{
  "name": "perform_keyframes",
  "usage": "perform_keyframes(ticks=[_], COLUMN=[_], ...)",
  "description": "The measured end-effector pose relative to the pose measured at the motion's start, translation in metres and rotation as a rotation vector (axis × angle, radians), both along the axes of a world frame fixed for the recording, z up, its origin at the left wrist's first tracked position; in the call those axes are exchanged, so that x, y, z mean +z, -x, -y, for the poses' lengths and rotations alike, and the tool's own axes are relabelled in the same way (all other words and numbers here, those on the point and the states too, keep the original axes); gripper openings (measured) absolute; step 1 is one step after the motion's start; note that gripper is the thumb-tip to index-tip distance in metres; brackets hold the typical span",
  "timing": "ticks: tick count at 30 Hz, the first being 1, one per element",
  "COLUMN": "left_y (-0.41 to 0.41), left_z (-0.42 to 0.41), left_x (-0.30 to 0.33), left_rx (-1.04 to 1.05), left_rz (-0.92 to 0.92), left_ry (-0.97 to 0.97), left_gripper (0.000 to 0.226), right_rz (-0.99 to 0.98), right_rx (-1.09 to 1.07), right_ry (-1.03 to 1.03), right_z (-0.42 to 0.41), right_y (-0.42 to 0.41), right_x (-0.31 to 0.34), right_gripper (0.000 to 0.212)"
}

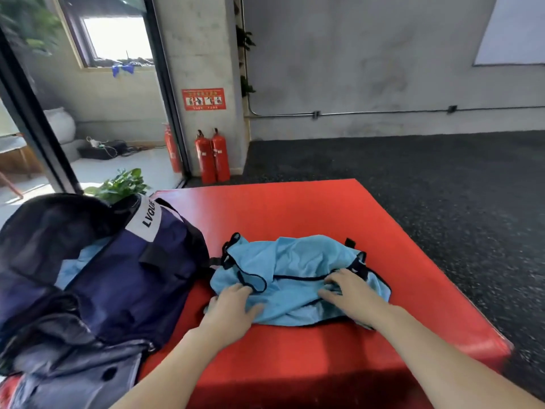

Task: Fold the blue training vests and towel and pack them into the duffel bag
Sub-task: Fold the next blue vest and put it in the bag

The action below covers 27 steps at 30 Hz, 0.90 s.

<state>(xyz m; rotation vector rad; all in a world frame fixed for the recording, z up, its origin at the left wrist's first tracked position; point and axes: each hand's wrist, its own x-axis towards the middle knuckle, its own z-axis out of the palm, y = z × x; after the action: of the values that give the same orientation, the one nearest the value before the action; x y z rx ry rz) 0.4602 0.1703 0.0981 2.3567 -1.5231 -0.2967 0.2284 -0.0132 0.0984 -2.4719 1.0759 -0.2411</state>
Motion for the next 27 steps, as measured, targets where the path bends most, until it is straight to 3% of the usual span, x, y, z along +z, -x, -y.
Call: perform_keyframes(ticks=[5,10,14,15,18,19,27], left_y=[-0.016,-0.022,-0.032,-0.035,-0.041,-0.042,-0.041], left_z=[0.033,0.051,0.054,0.054,0.053,0.054,0.056], left_x=[-0.008,-0.004,0.010,0.011,0.015,0.017,0.042], left_rx=[-0.024,-0.077,-0.143,-0.162,-0.128,-0.084,0.145], left_rz=[-0.112,-0.091,-0.146,-0.142,-0.085,-0.113,-0.392], left_ry=[0.013,0.036,-0.066,-0.070,0.023,0.078,0.406], left_gripper=[0.075,0.075,0.086,0.076,0.017,0.011,0.007], right_rz=[-0.023,0.020,0.063,0.077,0.130,0.152,0.545], right_rx=[-0.069,-0.095,-0.215,-0.236,-0.257,-0.260,-0.365], right_ry=[0.025,0.039,0.027,0.011,-0.023,-0.044,-0.354], right_z=[0.038,0.071,0.088,0.090,0.093,0.093,0.096], right_y=[-0.012,-0.012,-0.009,-0.006,-0.001,0.000,0.018], right_x=[-0.003,-0.009,0.003,0.006,0.010,0.012,0.024], right_gripper=[0.069,0.046,0.040,0.036,0.022,0.020,0.016])
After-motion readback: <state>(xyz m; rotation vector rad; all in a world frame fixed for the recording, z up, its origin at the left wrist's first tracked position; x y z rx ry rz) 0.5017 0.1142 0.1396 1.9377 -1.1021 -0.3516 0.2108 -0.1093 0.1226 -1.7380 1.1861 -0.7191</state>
